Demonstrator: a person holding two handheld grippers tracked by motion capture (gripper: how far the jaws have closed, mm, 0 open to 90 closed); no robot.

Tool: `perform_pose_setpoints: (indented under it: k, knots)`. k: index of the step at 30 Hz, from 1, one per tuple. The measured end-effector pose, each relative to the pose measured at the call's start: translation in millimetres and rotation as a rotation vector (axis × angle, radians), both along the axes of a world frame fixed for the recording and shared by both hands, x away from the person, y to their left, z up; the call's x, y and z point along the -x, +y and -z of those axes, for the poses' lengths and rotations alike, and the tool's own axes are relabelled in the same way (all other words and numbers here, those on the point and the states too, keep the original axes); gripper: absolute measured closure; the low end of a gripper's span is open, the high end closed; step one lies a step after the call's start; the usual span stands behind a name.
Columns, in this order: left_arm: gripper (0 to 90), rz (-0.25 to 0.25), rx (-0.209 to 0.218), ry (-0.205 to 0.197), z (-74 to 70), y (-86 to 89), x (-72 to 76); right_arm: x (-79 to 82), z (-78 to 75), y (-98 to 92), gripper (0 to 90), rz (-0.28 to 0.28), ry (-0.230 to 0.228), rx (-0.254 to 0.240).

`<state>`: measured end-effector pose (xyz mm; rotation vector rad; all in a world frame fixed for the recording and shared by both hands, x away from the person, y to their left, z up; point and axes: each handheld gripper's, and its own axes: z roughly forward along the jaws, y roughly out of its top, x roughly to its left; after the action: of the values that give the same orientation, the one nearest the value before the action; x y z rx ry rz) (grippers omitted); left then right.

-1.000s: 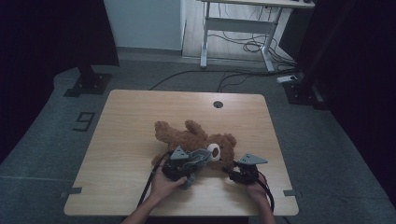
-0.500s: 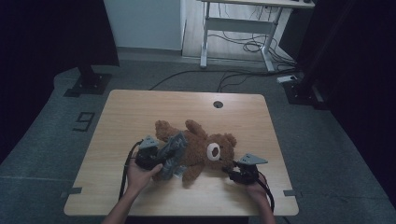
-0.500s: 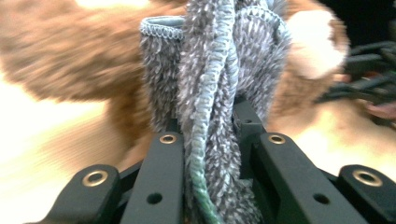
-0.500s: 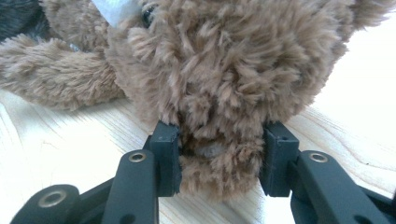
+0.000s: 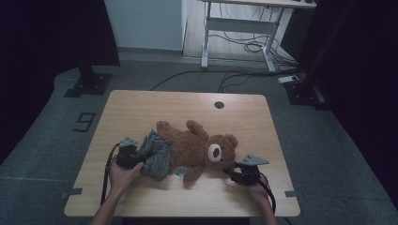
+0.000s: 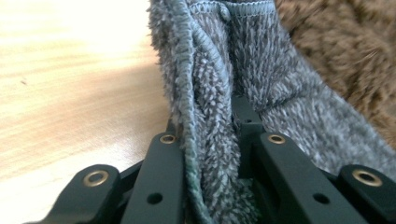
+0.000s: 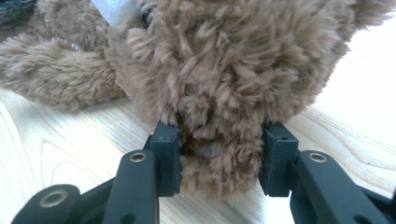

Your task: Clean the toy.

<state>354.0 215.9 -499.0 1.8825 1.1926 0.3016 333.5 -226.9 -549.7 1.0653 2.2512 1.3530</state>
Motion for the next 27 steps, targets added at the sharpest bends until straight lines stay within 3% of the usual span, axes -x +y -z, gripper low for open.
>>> perform_pose_setpoints:
  k: [3,6,9,12,19,23,27]
  knots:
    - [78.4,0.021,-0.013,-0.067,-19.3,-10.2,6.6,0.0,0.0,0.0,57.6,0.0,0.0,0.001]
    - [78.5,0.065,0.01,-0.125,-42.1,-27.7,10.5,-0.1,0.0,0.0,57.6,0.0,0.0,0.001]
    - [78.7,0.109,0.021,-0.153,-57.1,-48.9,8.3,-0.1,0.0,0.0,57.6,0.001,0.0,0.001]
    - [78.6,0.165,0.015,-0.159,-68.1,-78.6,1.1,0.0,0.0,0.1,57.6,0.002,-0.001,0.001]
    - [78.6,0.266,-0.062,-0.162,-79.7,-152.3,-15.3,0.1,-0.1,0.0,57.6,0.002,0.0,0.0]
    - [78.6,0.291,-0.052,-0.144,-80.0,-177.1,-21.7,0.1,0.0,0.2,57.6,0.003,-0.004,0.002]
    - [78.6,0.314,-0.09,-0.107,-68.9,-195.3,-27.3,-0.1,0.0,0.1,57.6,0.005,-0.002,-0.001]
